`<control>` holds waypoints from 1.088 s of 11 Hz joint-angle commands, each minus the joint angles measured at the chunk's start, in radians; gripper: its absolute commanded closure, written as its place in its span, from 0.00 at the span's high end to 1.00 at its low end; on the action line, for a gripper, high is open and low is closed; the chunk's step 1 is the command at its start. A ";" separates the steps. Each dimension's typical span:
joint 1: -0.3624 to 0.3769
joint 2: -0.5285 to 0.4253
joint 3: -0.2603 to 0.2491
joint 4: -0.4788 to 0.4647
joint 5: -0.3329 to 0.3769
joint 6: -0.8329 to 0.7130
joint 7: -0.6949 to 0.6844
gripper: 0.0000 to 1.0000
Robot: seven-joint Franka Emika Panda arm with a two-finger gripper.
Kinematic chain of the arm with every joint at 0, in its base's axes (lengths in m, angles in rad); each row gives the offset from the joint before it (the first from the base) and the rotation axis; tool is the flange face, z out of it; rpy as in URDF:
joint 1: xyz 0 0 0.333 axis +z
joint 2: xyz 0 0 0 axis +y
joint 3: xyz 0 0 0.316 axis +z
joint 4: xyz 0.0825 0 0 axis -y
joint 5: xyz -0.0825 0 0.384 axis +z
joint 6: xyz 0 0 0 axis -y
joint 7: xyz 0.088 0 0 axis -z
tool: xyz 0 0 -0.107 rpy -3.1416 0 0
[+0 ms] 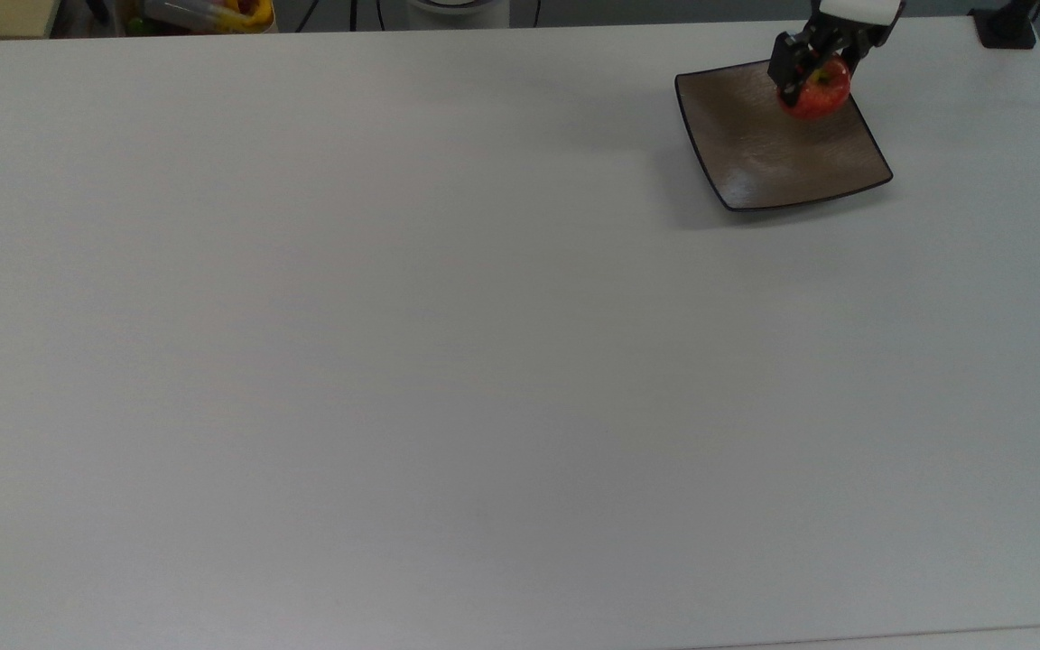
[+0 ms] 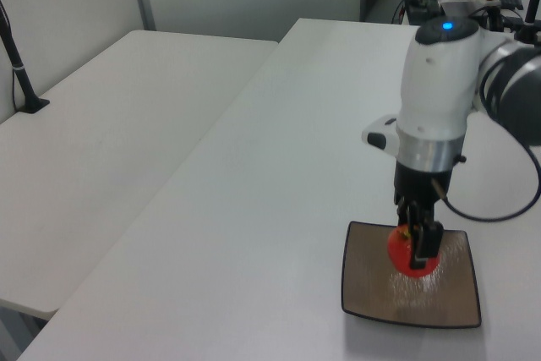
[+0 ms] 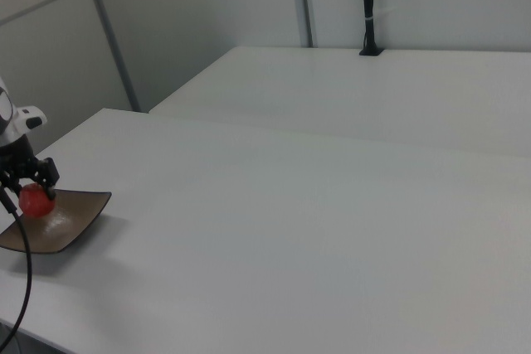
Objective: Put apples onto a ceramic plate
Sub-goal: 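Lower the held apple onto the center of the brown plate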
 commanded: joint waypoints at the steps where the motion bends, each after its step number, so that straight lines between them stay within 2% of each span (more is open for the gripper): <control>1: 0.019 0.010 -0.007 -0.116 -0.154 0.182 0.116 0.00; 3: 0.018 0.040 -0.007 -0.139 -0.211 0.249 0.141 0.00; 5: 0.012 0.051 -0.007 -0.138 -0.228 0.250 0.141 0.01; 6: 0.012 0.053 -0.007 -0.138 -0.228 0.249 0.143 0.13; 8: 0.006 0.059 -0.007 -0.132 -0.225 0.241 0.150 0.78; 9: 0.006 0.059 -0.007 -0.130 -0.225 0.235 0.162 1.00; 12: 0.007 0.039 -0.007 -0.124 -0.225 0.230 0.182 1.00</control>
